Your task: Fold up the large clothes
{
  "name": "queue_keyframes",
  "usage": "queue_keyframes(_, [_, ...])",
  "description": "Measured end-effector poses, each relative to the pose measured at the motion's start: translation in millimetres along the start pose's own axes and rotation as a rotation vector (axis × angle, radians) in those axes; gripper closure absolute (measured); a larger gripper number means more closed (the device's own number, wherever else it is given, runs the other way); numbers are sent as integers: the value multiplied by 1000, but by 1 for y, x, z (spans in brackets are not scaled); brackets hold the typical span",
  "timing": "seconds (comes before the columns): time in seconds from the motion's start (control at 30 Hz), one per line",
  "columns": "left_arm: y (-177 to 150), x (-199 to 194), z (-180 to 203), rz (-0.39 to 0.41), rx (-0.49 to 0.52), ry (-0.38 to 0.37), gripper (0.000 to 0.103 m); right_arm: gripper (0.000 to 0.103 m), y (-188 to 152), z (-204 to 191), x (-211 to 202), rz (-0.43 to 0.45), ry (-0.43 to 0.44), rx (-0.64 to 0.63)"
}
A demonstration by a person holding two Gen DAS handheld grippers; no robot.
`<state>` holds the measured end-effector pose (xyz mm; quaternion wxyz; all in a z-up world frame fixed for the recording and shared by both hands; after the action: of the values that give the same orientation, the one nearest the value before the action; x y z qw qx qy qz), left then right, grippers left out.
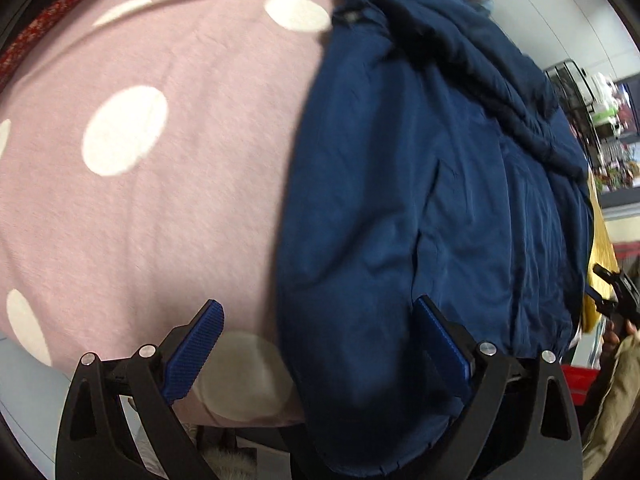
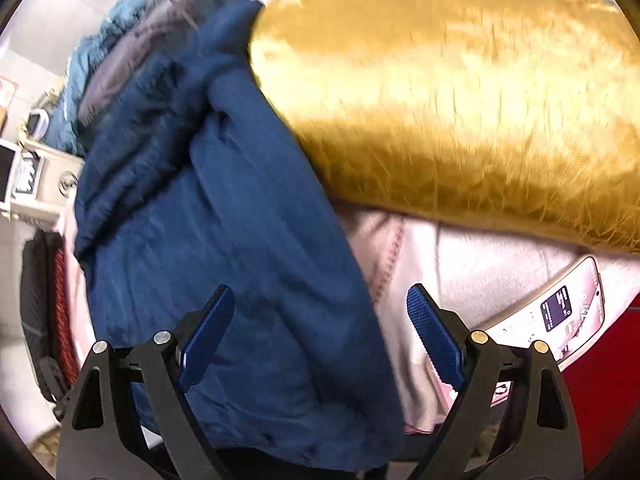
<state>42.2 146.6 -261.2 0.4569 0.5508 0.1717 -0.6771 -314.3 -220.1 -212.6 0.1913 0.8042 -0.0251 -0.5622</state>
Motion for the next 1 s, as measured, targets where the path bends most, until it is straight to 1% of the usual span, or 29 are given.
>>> queue_keyframes(0.03, [-3, 3, 2, -1, 4, 11, 10, 16, -5, 4, 4, -22, -14, -10])
queue_keyframes(0.07, [-6, 4, 2, -3, 3, 18, 10, 20, -13, 6, 9, -50, -16, -14])
queue_keyframes(0.1, [-8, 5, 3, -1, -6, 17, 10, 22, -20, 6, 12, -75, -2, -12])
queue_keyframes(0.17, [-10, 9, 7, 4, -37, -2, 10, 26, -36, 4, 19, -129, 23, -17])
queue_keyframes(0.3, [-17, 11, 14, -4, -56, -38, 10, 29, -73, 1, 31, -236, 4, -98])
queue_keyframes(0.33, [-22, 11, 13, -10, -59, -41, 11, 29, -83, 1, 32, -253, -2, -114])
queue_keyframes(0.4, [-30, 10, 11, -19, -81, -48, 11, 29, -93, 2, 30, -262, 8, -101])
queue_keyframes(0.5, [-41, 6, 10, -19, -179, -97, 11, 31, -102, 0, 24, -279, 27, -103])
queue_keyframes(0.6, [-45, 7, 13, -25, -232, -131, 13, 34, -108, -2, 24, -304, 37, -114])
queue_keyframes(0.63, [-46, 9, 15, -32, -227, -137, 17, 40, -111, -3, 24, -315, 39, -116])
queue_keyframes(0.67, [-46, 8, 15, -42, -217, -144, 26, 48, -111, -5, 24, -320, 42, -117])
queue_keyframes(0.7, [-44, 10, 18, -52, -208, -150, 32, 54, -111, -7, 24, -325, 47, -116])
queue_keyframes(0.73, [-42, 12, 23, -66, -195, -158, 44, 65, -111, -10, 24, -330, 53, -117])
queue_keyframes(0.77, [-37, 12, 27, -73, -177, -153, 50, 73, -110, -17, 24, -332, 55, -128])
queue_keyframes(0.8, [-34, 11, 30, -75, -160, -150, 53, 76, -110, -24, 23, -332, 60, -150])
queue_keyframes(0.83, [-29, 10, 35, -73, -134, -147, 61, 80, -108, -36, 20, -330, 71, -192])
queue_keyframes(0.87, [-24, 7, 38, -69, -116, -144, 68, 82, -104, -42, 19, -325, 79, -220])
queue_keyframes(0.93, [-16, 3, 43, -60, -88, -138, 77, 84, -95, -61, 12, -303, 114, -258])
queue_keyframes(1.0, [-6, 0, 49, -44, -78, -137, 81, 85, -79, -75, 6, -262, 157, -231])
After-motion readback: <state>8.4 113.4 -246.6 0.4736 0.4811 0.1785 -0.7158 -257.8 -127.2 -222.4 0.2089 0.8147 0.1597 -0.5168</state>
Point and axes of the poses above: each gripper's, at about its wrist camera, not at the fingertips, and x roughly the way its jaws point, z to its right, y to its top, the point moved 9 cm from there along x, roughly the way its jaws point, and after that the axes turned 12 degrees about z, right-handed, at the moved point
